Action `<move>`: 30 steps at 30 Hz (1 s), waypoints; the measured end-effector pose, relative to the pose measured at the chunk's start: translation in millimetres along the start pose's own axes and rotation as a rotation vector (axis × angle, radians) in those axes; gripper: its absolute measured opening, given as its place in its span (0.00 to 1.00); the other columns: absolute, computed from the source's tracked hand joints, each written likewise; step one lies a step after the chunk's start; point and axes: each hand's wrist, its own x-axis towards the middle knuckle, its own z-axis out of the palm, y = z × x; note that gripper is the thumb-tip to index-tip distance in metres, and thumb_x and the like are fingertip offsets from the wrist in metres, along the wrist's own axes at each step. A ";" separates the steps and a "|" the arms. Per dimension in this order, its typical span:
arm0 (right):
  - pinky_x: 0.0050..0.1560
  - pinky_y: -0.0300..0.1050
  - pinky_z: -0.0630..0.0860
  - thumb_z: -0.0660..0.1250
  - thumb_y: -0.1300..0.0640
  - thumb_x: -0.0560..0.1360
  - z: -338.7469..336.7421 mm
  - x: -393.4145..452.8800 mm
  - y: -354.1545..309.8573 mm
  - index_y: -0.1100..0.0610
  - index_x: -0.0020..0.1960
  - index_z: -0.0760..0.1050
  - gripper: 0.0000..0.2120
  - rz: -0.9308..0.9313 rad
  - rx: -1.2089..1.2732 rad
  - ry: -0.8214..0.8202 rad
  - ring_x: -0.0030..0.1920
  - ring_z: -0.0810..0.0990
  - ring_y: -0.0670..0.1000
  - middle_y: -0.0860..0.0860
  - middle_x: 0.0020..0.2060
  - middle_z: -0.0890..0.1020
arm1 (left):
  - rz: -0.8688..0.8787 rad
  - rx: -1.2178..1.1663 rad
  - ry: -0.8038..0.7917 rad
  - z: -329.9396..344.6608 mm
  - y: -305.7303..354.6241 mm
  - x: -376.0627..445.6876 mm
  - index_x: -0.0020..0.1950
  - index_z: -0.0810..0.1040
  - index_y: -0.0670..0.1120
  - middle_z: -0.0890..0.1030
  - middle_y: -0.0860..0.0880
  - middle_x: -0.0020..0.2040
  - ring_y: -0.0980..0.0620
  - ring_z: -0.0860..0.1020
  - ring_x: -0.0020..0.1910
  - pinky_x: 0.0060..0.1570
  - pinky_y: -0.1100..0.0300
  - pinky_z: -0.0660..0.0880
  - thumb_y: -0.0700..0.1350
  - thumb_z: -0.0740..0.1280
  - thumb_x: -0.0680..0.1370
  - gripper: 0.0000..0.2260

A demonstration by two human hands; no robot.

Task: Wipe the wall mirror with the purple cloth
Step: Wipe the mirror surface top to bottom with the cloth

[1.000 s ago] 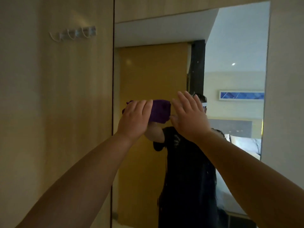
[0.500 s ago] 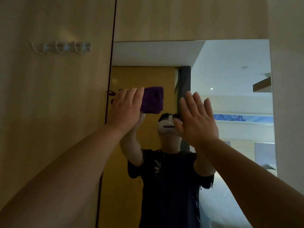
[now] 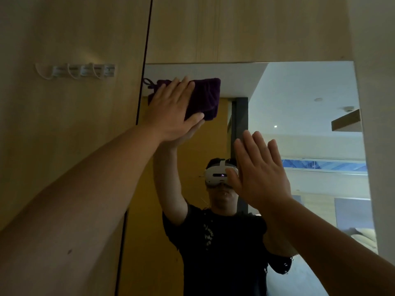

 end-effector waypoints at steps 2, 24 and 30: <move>0.77 0.64 0.51 0.45 0.37 0.81 -0.2 0.1 -0.4 0.58 0.78 0.59 0.34 0.000 0.010 0.000 0.79 0.49 0.59 0.59 0.78 0.58 | 0.010 0.018 0.008 2.2 -1.8 -18.5 0.81 0.50 0.44 0.51 0.46 0.81 0.47 0.48 0.80 0.78 0.47 0.45 0.66 0.42 0.79 0.37; 0.77 0.62 0.45 0.57 0.45 0.81 -32.1 -8.2 37.9 0.53 0.76 0.57 0.27 0.093 0.071 -0.038 0.80 0.47 0.59 0.58 0.79 0.55 | -0.100 -0.138 0.170 48.0 76.3 -242.2 0.66 0.70 0.44 0.77 0.43 0.60 0.40 0.77 0.55 0.56 0.46 0.67 0.46 0.73 0.72 0.25; 0.76 0.66 0.50 0.44 0.40 0.81 -31.0 -24.4 84.8 0.53 0.77 0.59 0.29 0.135 0.012 -0.135 0.79 0.49 0.60 0.57 0.79 0.56 | -0.191 -0.106 0.300 -21.5 68.4 -42.8 0.71 0.70 0.44 0.75 0.44 0.65 0.41 0.73 0.62 0.62 0.45 0.67 0.51 0.58 0.79 0.22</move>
